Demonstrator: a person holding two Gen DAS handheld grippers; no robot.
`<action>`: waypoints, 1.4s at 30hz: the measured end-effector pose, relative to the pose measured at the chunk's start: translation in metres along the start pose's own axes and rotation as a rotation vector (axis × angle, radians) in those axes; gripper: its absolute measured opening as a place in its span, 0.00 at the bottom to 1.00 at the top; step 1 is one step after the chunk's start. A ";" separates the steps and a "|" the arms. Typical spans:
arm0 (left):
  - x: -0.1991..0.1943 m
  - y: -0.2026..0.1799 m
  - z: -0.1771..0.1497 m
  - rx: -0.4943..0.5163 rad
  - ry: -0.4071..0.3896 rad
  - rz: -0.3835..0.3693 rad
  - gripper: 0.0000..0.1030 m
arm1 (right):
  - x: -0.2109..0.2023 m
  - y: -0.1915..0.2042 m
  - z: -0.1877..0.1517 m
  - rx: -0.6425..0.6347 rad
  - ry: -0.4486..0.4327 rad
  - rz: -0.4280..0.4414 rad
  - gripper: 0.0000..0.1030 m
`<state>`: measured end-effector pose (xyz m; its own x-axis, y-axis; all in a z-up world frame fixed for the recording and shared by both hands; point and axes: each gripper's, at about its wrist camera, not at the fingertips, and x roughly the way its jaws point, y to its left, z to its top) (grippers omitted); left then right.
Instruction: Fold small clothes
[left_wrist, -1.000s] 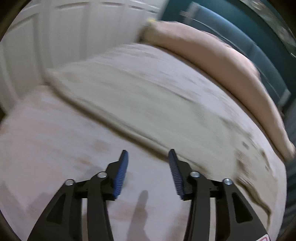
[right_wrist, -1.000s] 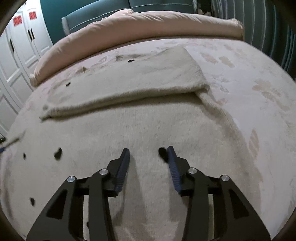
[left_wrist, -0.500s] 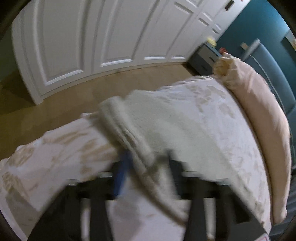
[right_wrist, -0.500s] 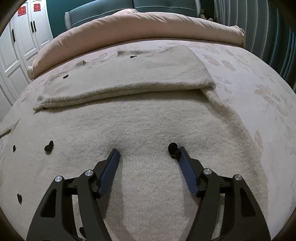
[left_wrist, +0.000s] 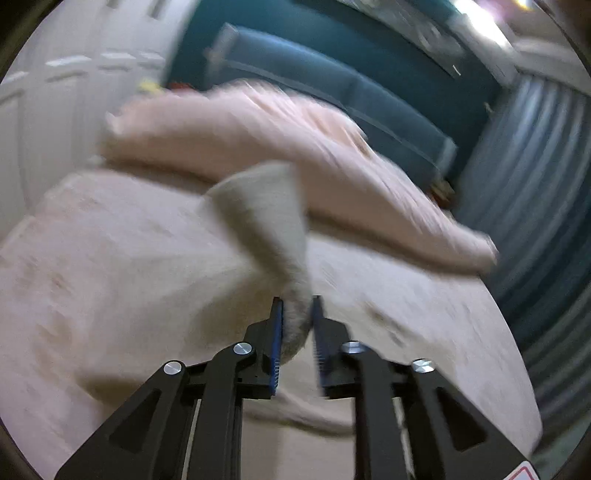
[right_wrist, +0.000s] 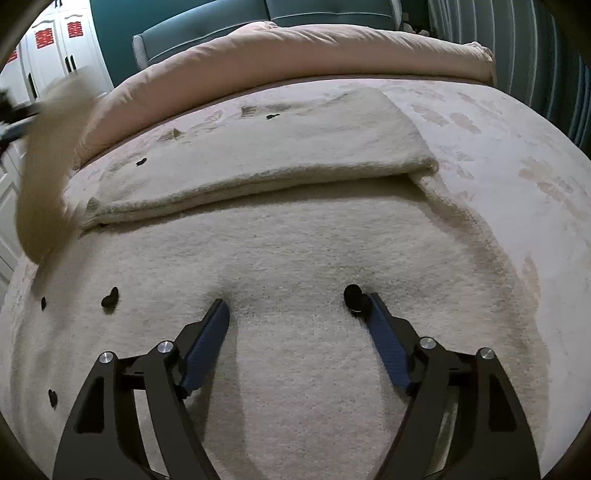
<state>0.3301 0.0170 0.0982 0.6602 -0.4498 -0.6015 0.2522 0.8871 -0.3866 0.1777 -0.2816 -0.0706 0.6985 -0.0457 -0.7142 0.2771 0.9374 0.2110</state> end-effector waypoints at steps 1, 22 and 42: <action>0.016 -0.021 -0.021 0.001 0.043 -0.005 0.33 | 0.000 0.001 0.000 -0.001 0.000 0.003 0.74; 0.021 0.149 -0.071 -0.525 0.088 0.295 0.45 | 0.050 0.039 0.129 0.137 0.059 0.136 0.74; 0.064 0.121 -0.090 -0.423 0.158 0.285 0.11 | 0.059 -0.019 0.118 0.183 0.027 0.041 0.06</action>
<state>0.3391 0.0863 -0.0500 0.5377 -0.2362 -0.8094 -0.2505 0.8719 -0.4208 0.2917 -0.3430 -0.0377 0.6944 0.0023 -0.7196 0.3660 0.8598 0.3560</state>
